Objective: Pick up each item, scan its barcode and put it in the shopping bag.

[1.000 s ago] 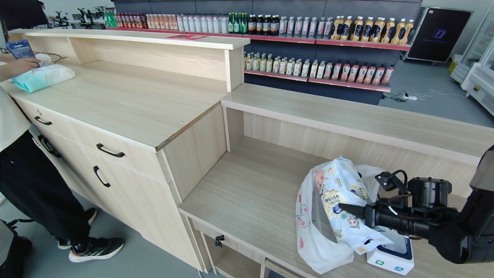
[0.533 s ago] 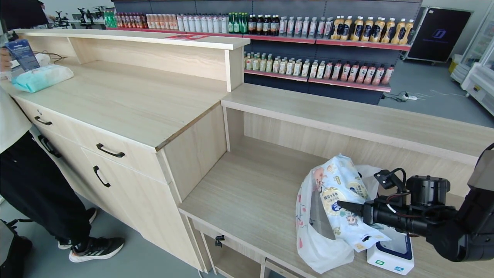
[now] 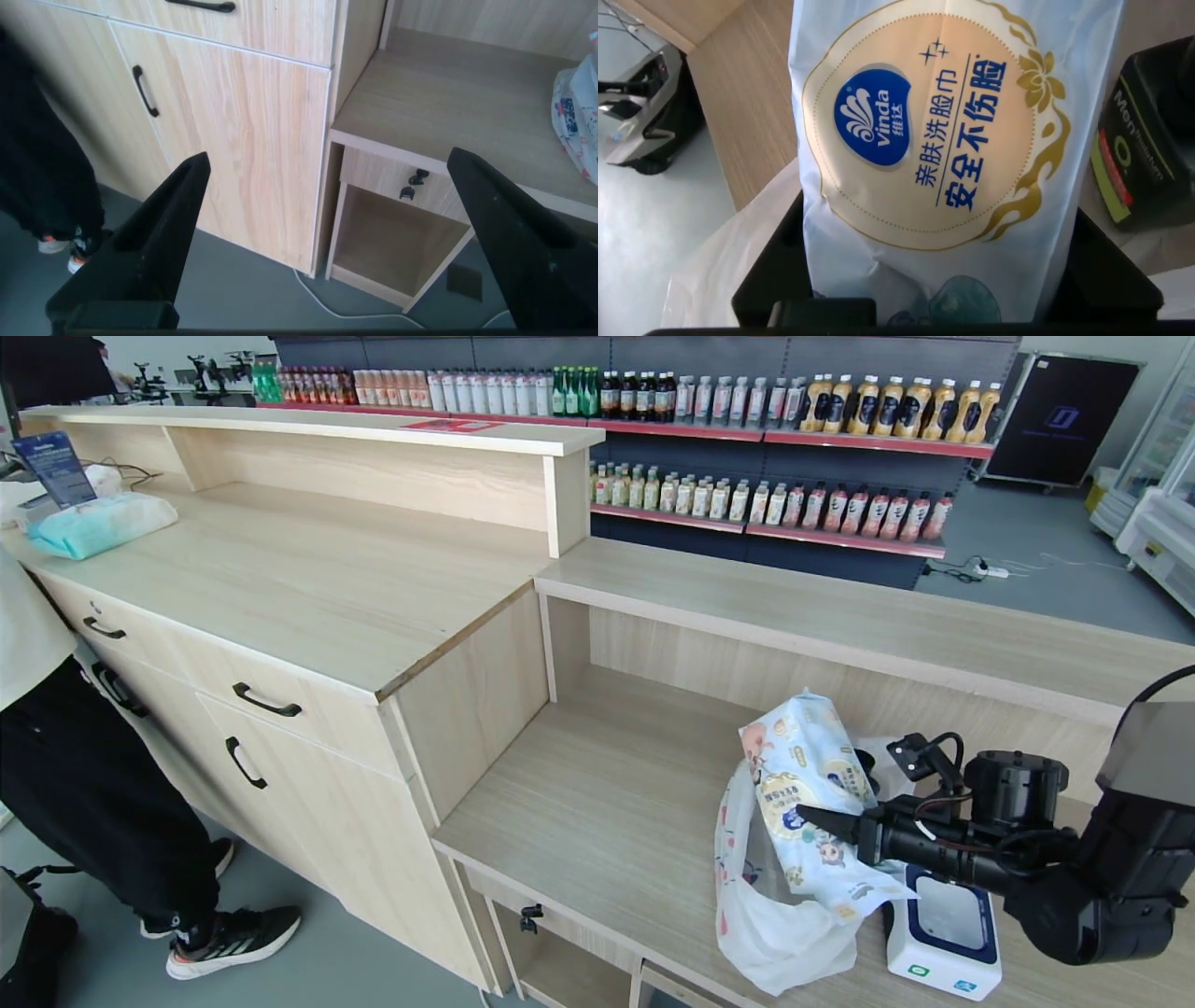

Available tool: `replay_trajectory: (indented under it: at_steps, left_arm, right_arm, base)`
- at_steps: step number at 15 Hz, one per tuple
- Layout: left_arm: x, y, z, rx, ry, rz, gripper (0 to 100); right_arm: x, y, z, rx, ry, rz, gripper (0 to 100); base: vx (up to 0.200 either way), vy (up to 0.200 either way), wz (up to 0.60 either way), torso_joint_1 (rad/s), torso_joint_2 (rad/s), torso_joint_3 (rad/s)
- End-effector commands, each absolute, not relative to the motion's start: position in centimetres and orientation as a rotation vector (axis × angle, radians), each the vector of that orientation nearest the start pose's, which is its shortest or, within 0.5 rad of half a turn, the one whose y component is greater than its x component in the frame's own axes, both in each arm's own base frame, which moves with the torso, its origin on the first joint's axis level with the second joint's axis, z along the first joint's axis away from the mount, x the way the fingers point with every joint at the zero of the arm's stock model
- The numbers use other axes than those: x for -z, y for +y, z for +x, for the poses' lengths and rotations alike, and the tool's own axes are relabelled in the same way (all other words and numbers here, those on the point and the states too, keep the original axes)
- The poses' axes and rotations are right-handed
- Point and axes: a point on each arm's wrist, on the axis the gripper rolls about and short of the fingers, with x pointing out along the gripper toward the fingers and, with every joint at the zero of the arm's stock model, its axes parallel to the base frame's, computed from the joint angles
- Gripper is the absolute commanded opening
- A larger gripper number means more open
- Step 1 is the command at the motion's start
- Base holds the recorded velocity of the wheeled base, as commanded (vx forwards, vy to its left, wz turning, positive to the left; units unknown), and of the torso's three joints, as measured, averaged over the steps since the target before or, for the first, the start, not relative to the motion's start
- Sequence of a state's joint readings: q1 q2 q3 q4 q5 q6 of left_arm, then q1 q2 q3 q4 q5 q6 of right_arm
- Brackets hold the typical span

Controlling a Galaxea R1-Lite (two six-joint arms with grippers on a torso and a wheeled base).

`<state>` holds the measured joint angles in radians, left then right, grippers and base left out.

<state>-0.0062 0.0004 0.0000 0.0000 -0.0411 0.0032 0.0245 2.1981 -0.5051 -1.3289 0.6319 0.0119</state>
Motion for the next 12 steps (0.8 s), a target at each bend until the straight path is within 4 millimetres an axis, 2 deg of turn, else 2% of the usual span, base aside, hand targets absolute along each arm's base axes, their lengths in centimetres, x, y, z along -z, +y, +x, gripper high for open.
replay_trajectory:
  at_steps: [1,6,12]
  left_arm:
    - [-7.6,-0.1,-2.3,0.048,0.001,0.003,100]
    - [-7.6,-0.1,-2.3,0.046,0.001,0.003,100]
    - [-7.6,-0.1,-2.3,0.048,0.001,0.003,100]
  right_arm:
    - [-1.7,3.0,32.2,-0.673,0.367,0.118,0]
    - [-0.8,4.3,32.3,-0.714,0.347,0.101,0]
    - [0.4,4.0,32.2,-0.710,0.371,0.071,0]
  base:
    - [0.000,0.000,0.00,0.000,0.00,0.000]
    - [0.000,0.000,0.00,0.000,0.00,0.000]
    - [0.000,0.000,0.00,0.000,0.00,0.000]
